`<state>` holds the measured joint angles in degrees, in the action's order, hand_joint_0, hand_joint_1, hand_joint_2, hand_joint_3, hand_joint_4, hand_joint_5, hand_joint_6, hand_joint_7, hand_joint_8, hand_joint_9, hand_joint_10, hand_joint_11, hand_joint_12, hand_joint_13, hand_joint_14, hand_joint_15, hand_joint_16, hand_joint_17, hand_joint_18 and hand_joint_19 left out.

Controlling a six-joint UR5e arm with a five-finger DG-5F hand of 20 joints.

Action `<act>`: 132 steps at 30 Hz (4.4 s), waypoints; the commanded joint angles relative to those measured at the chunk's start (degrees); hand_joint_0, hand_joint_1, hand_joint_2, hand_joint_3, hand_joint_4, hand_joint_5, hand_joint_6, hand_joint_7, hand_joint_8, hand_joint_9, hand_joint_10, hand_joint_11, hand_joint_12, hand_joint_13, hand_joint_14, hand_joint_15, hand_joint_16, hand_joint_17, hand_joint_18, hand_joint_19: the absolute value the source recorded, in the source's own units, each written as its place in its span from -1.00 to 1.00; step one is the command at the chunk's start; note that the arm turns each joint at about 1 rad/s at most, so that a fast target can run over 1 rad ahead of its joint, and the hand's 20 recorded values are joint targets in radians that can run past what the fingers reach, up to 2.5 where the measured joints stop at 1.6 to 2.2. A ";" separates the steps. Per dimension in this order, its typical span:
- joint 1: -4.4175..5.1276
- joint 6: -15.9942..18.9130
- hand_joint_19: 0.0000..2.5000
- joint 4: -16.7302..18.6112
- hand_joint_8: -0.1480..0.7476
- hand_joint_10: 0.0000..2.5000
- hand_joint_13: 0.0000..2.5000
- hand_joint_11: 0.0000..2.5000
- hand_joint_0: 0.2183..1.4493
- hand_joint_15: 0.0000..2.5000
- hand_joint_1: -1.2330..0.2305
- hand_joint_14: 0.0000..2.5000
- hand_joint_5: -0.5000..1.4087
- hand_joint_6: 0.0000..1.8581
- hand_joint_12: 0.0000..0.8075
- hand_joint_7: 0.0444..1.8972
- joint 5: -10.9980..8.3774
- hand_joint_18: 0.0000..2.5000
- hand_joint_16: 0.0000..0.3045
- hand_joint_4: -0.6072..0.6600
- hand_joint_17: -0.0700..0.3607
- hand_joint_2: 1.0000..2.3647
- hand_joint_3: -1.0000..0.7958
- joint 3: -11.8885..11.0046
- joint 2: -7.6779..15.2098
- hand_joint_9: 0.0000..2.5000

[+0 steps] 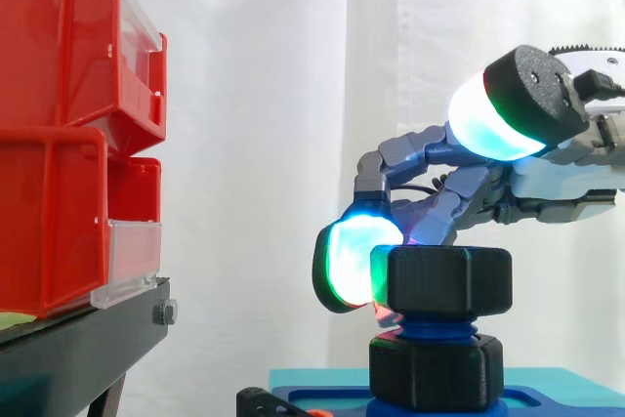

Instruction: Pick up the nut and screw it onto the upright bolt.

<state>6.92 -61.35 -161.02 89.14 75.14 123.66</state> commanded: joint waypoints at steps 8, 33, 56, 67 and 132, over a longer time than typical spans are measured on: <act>-2.09 0.00 -1.00 -0.09 -0.02 -1.00 -0.51 -0.93 -0.48 -1.00 0.26 -1.00 -0.46 -0.46 -0.46 0.62 2.62 -0.77 -0.88 0.20 -0.49 -1.00 -0.44 0.01 0.00 -0.15; -7.71 2.11 -1.00 -13.18 -0.07 -1.00 -0.53 -0.93 -0.50 -1.00 0.30 -1.00 -0.61 -0.46 -0.36 -0.11 12.99 -0.75 -0.81 0.35 -0.38 -1.00 -0.44 -10.19 -0.88 -0.15; -1.74 3.52 -1.00 -10.11 -0.40 -1.00 -1.00 -1.00 -0.57 -1.00 0.92 -1.00 -0.77 -0.46 -0.18 -0.44 5.96 -1.00 -0.65 -0.02 -0.12 -1.00 -0.44 -10.10 2.37 -1.00; -1.47 3.87 -1.00 -6.41 -0.32 -1.00 -1.00 -1.00 -0.55 -1.00 0.86 -1.00 -0.72 -0.46 -0.21 -0.37 5.96 -1.00 -0.67 0.11 -0.15 -1.00 -0.44 -6.06 2.29 -1.00; -6.04 2.37 -1.00 -9.67 -0.24 -1.00 -0.95 -1.00 -0.54 -1.00 0.58 -1.00 -0.66 -0.46 -0.26 -0.35 9.65 -1.00 -0.76 0.22 -0.29 -1.00 -0.44 -10.19 2.29 -0.78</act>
<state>0.41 -58.49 -171.20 98.85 65.04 125.91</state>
